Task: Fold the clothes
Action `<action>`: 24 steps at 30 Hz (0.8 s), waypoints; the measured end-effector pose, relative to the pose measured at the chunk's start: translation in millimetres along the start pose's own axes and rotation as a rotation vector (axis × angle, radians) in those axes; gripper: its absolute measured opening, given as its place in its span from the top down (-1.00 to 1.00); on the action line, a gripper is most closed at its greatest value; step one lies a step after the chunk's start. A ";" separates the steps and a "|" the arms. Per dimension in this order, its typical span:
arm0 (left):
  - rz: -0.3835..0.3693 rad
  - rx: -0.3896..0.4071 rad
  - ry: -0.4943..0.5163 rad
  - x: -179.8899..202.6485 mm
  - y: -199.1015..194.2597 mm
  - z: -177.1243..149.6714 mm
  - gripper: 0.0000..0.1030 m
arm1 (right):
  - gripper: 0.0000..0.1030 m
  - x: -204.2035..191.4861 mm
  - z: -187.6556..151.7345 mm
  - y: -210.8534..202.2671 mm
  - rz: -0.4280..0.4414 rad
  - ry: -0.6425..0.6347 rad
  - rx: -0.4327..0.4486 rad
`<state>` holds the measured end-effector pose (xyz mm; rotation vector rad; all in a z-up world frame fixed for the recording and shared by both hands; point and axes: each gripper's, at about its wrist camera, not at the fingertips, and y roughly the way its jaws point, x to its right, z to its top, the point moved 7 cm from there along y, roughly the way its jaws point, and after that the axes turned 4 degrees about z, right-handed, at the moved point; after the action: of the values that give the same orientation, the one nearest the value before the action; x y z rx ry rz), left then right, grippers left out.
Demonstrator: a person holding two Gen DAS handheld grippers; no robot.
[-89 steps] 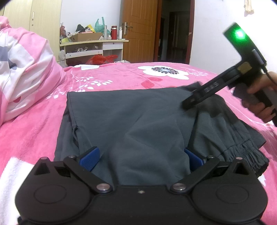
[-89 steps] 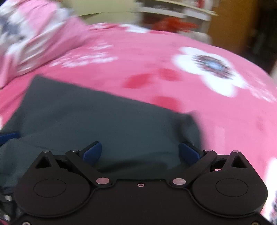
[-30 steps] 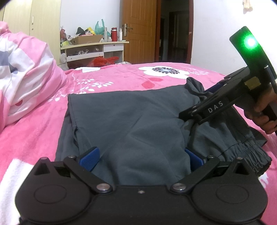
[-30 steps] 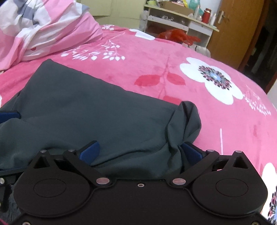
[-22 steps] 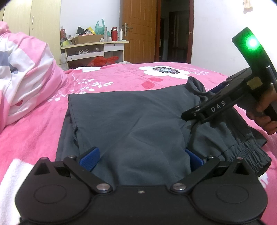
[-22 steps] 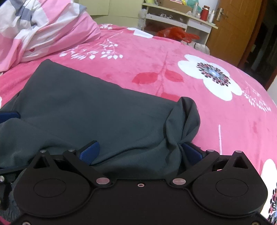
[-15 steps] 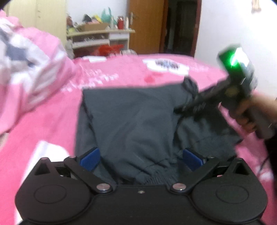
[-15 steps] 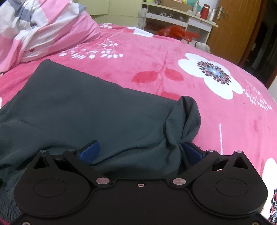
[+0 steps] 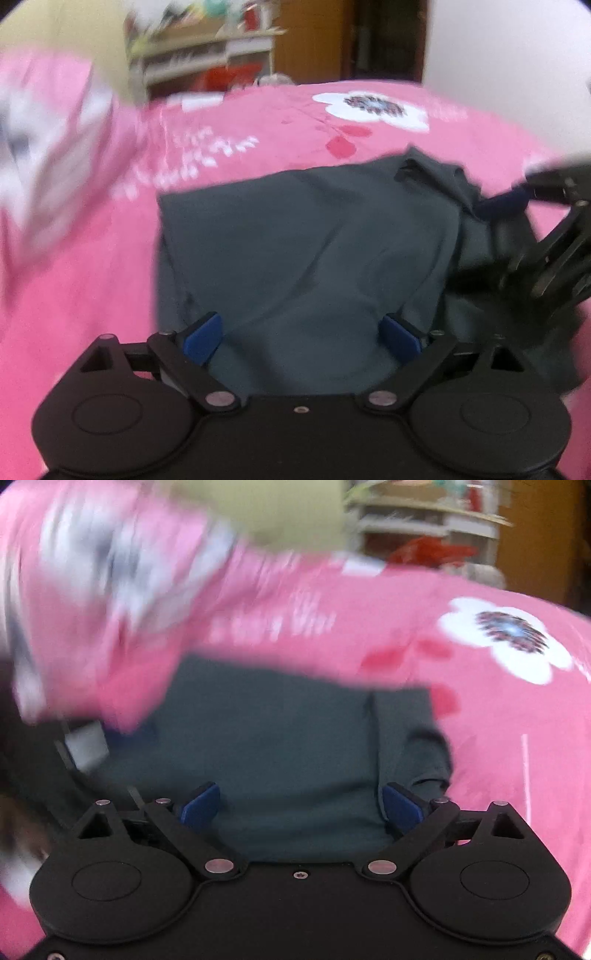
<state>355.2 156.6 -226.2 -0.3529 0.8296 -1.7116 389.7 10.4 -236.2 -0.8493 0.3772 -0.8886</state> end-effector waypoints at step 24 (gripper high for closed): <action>-0.119 0.056 -0.230 -45.6 -28.3 30.6 -0.90 | -1.00 65.2 -12.8 -74.4 0.070 0.248 -0.072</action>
<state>367.8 191.7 -177.0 -0.5589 0.6020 -1.7615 381.7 -73.7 -183.1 -0.7890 0.6546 -0.9222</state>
